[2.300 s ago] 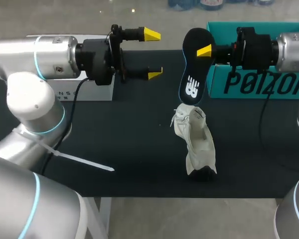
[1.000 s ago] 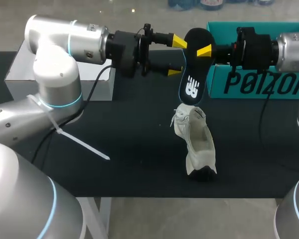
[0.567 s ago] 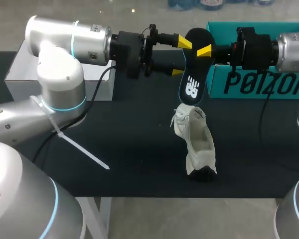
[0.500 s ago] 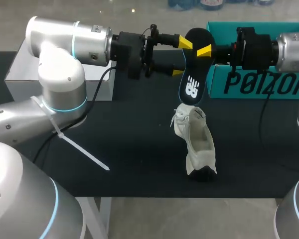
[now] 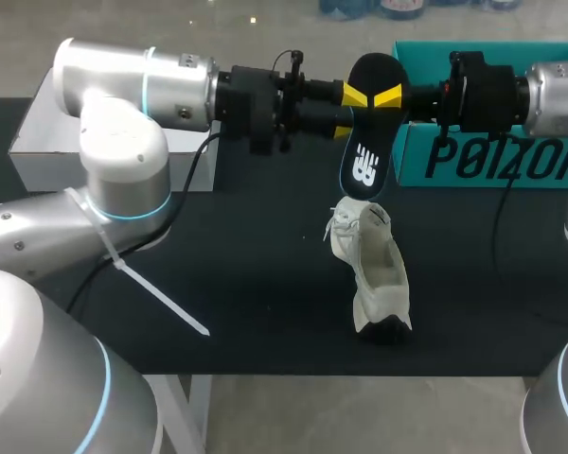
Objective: Take the shoe out of the shoebox, open the shoe tongue, remove and reinsert the insole, then place the shoe into the shoebox
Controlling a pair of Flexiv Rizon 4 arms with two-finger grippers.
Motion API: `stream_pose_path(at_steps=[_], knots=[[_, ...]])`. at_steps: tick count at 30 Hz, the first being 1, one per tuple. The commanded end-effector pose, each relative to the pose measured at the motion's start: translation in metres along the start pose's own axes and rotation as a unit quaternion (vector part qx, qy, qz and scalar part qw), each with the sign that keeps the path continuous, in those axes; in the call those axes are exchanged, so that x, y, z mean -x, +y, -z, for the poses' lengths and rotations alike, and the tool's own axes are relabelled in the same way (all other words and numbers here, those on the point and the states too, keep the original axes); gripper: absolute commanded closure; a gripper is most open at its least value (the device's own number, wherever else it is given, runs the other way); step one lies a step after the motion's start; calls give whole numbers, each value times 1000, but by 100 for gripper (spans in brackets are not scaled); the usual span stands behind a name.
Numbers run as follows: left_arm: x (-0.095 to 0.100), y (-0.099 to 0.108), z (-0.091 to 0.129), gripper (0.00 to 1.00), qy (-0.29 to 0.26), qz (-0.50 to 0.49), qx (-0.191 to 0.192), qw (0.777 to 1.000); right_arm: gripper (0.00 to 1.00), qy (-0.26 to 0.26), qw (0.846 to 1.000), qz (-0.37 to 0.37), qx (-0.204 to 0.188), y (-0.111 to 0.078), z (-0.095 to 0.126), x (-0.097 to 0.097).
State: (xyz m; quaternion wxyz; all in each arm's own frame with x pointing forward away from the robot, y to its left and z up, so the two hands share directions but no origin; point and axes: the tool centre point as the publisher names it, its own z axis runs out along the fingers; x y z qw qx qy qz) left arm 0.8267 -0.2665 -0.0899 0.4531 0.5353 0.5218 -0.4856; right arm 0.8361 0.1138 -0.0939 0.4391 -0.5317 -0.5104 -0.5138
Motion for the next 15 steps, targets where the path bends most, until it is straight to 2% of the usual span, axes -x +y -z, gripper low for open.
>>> stream_pose_path(at_steps=[1, 2, 4, 5, 15], knots=[[0, 2, -6, 76, 4, 3, 7, 1000, 100, -2, 1000, -1, -1, 0, -1, 0], [0, 3, -6, 78, 5, 3, 8, 1000, 100, -2, 1000, -1, -1, 0, -1, 0], [-1, 4, -6, 91, 5, 5, 11, 1000, 100, -2, 1000, -1, -1, 0, -1, 0], [-1, 5, -6, 100, 6, 6, 14, 1000, 100, -2, 1000, -1, -1, 0, -1, 0], [-4, 7, -5, 100, 14, 18, 23, 999, 100, -2, 1000, -1, -1, 0, -1, 0]])
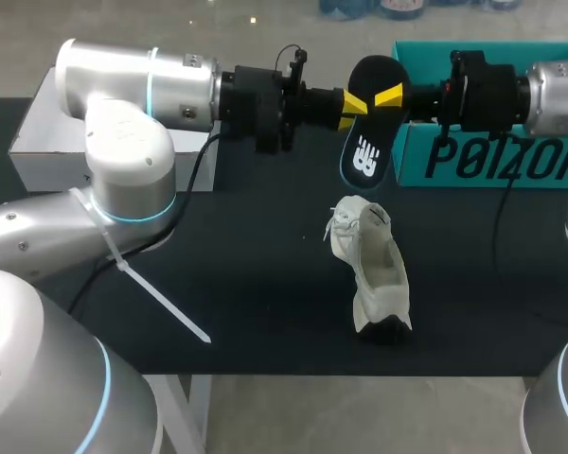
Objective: Take the shoe out of the shoebox, open the shoe tongue, remove and reinsert the insole, then place the shoe into the shoebox
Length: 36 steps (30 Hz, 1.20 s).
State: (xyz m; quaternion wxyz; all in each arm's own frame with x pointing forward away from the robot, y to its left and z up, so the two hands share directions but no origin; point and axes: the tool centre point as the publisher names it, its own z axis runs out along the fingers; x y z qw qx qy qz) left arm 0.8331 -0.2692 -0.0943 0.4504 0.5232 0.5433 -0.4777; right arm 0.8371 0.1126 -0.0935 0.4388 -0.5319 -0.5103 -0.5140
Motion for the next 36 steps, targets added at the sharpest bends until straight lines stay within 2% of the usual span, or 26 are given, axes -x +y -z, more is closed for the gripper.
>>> stream_pose_path(at_steps=[1, 7, 8, 9, 11, 26, 36], knots=[[0, 0, -1, 100, 5, 4, 5, 1000, 100, -2, 1000, -1, -1, -1, -2, 0], [-3, -1, 5, 100, 9, 5, 13, 1000, 100, -2, 1000, -1, -1, -1, -2, 0], [-3, -1, 6, 100, 10, 5, 14, 1000, 64, -2, 1000, -1, -1, -1, -2, 0], [-3, -1, 7, 100, 10, 4, 15, 1000, 51, -2, 1000, -1, -1, -1, -2, 0], [-3, -1, 8, 100, 11, 4, 16, 1000, 0, -2, 1000, -1, -1, -1, -2, 0], [-2, -8, 23, 100, 3, 14, 12, 1000, 0, -2, 1000, -1, -1, -1, -2, 0], [-1, -18, 37, 100, 2, 24, 9, 1000, 0, -113, 992, 51, 28, -8, 60, -1]])
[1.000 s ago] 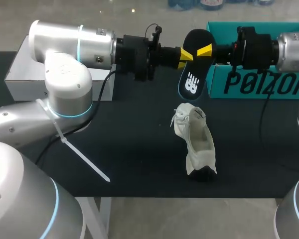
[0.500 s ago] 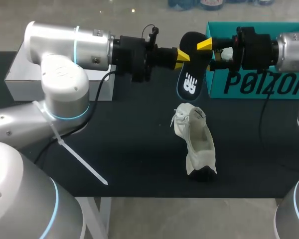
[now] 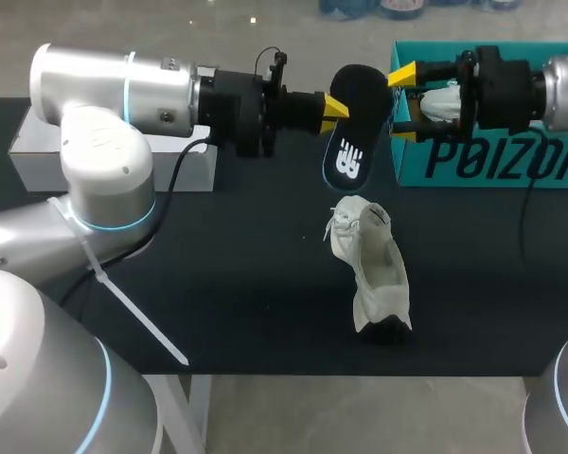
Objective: Take the shoe out of the shoebox, open the shoe tongue, remove and reinsert the insole, then place the shoe into the shoebox
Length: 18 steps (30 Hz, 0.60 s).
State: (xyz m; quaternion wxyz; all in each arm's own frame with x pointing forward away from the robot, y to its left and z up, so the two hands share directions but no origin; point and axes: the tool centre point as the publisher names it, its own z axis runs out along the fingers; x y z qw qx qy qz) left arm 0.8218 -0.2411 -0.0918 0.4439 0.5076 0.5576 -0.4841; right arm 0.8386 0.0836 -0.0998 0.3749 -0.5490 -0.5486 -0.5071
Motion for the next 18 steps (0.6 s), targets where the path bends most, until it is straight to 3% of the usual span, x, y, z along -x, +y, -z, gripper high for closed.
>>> stream_pose_path(at_steps=[1, 5, 7, 8, 18], knots=[[0, -7, 10, 100, 3, 3, 2, 1000, 0, -63, 998, 19, 9, -11, 40, -6], [1, -10, 14, 100, 6, 7, 1, 1000, 0, -131, 987, 95, 6, -21, 67, -1], [1, -12, 16, 100, 7, 8, 2, 1000, 0, -250, 964, 87, 11, -29, 80, 10], [1, -12, 17, 100, 8, 9, 3, 1000, 0, -235, 968, 80, 27, -32, 88, 12], [-1, -24, 26, 100, 23, 21, 8, 999, 0, -235, 968, 80, 27, -32, 88, 12]])
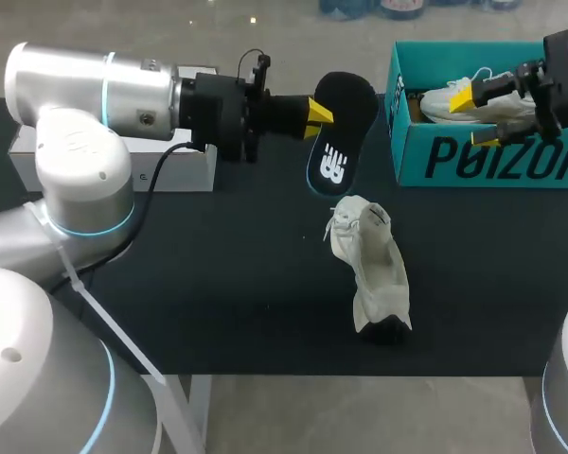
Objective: Take the shoe out of the shoebox, open the shoe tongue, remove and reinsert the insole, then place the shoe into the shoebox
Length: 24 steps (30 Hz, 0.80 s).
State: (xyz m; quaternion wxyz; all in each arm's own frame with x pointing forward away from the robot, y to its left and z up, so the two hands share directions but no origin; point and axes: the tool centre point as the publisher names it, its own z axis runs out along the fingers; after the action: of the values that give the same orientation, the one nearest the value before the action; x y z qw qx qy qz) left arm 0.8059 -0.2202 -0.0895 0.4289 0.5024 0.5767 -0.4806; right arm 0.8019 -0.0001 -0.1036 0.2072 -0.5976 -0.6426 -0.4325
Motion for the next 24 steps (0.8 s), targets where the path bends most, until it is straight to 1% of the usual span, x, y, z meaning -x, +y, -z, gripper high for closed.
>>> stream_pose_path(at_steps=[1, 8, 11, 12, 16, 18, 20, 24], knots=[[1, -10, 4, 100, 8, 4, 1, 1000, 0, -43, 999, -2, 1, -4, 5, -5], [2, -20, -1, 100, 8, 10, -9, 1000, 0, -43, 999, -2, 1, -4, 5, -5], [3, -22, -1, 100, 6, 13, -11, 1000, 0, -102, 994, 35, -10, -6, 27, -21], [3, -23, -1, 100, 6, 13, -12, 1000, 0, -121, 992, 41, -14, -5, 33, -23], [3, -23, -1, 100, 8, 14, -14, 1000, 0, -168, 983, 63, -24, -19, 57, -26], [2, -23, -1, 100, 8, 14, -14, 1000, 0, -170, 981, 85, -33, -25, 65, -28], [3, -23, -1, 100, 9, 14, -15, 1000, 0, -194, 975, 101, -45, -28, 74, -30], [3, -22, -3, 100, 11, 14, -17, 1000, 0, -214, 967, 119, -74, -32, 88, -37]])
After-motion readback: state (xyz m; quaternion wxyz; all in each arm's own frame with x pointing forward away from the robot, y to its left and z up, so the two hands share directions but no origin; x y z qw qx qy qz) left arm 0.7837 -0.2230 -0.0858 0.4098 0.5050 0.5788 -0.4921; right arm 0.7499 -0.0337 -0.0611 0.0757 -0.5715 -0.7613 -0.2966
